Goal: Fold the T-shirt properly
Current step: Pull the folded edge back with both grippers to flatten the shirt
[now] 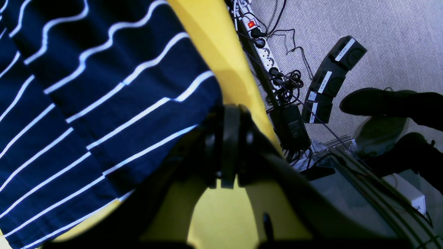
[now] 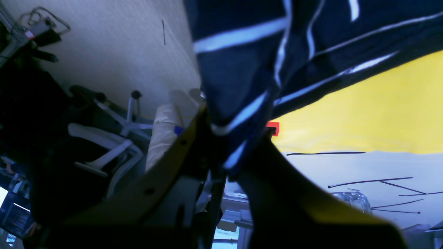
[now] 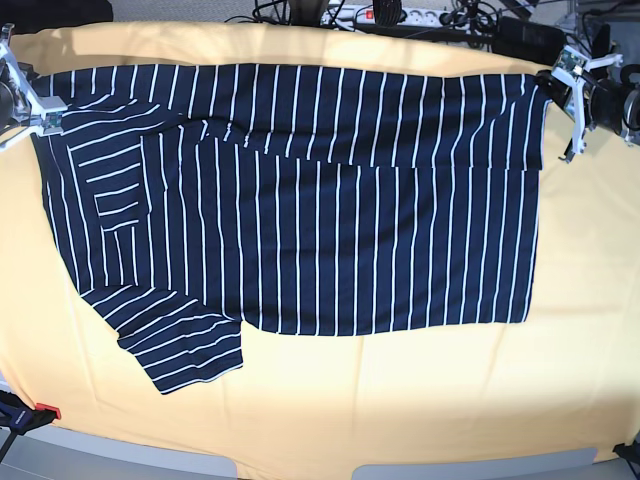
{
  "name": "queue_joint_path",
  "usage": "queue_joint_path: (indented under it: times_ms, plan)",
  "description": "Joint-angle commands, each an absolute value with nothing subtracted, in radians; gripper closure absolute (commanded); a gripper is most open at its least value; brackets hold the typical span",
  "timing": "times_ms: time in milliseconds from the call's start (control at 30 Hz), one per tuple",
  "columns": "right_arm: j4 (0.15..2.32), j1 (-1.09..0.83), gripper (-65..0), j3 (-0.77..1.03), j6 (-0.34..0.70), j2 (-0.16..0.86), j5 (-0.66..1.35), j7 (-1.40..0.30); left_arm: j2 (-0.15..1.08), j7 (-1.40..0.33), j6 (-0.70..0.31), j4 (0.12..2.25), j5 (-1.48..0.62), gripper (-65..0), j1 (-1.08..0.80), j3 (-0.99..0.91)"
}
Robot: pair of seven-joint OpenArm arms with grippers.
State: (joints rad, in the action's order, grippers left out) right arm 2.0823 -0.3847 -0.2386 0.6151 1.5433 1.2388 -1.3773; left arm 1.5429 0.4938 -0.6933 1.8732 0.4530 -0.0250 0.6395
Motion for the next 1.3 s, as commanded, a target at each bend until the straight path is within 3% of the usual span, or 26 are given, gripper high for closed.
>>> queue_joint_path:
  times_ms: [0, 400, 667, 1067, 1167, 1233, 1267]
  plan:
    - [2.086, -0.374, 0.0, -0.228, 0.622, 1.545, 1.239, -1.396, 1.553, 0.509, -0.698, 1.879, 0.445, 0.0, -0.019, 0.628]
    - [2.086, -0.374, 0.0, -0.228, 0.638, 1.545, 1.388, -1.396, 1.553, 0.577, -0.698, 1.878, 0.533, 0.0, -0.022, 0.628]
    - [2.086, -0.374, 0.0, -0.229, 0.641, 1.545, 1.347, -1.396, 1.553, 0.556, -0.698, 1.876, 0.629, 0.0, -0.019, 0.628]
    - [2.085, -0.374, 0.0, -0.229, 0.634, 1.545, 1.287, -1.396, 1.553, 0.497, -0.698, 1.877, 0.588, 0.0, -0.019, 0.628]
    - [2.085, -0.374, -2.3, -0.229, 0.625, 1.545, 1.375, -1.396, 1.553, 0.497, -0.698, 1.877, 0.540, -17.6, -0.019, 0.628]
    - [2.087, -0.374, -13.7, -0.229, 0.626, 1.545, 1.441, -1.396, 1.553, 0.496, -0.698, 1.877, 0.520, -27.9, -0.018, 0.628]
    - [2.088, -0.374, -18.5, -0.229, 0.626, 1.545, 1.468, -1.396, 1.553, 0.497, -0.698, 1.877, 0.507, -29.6, -0.012, 0.628]
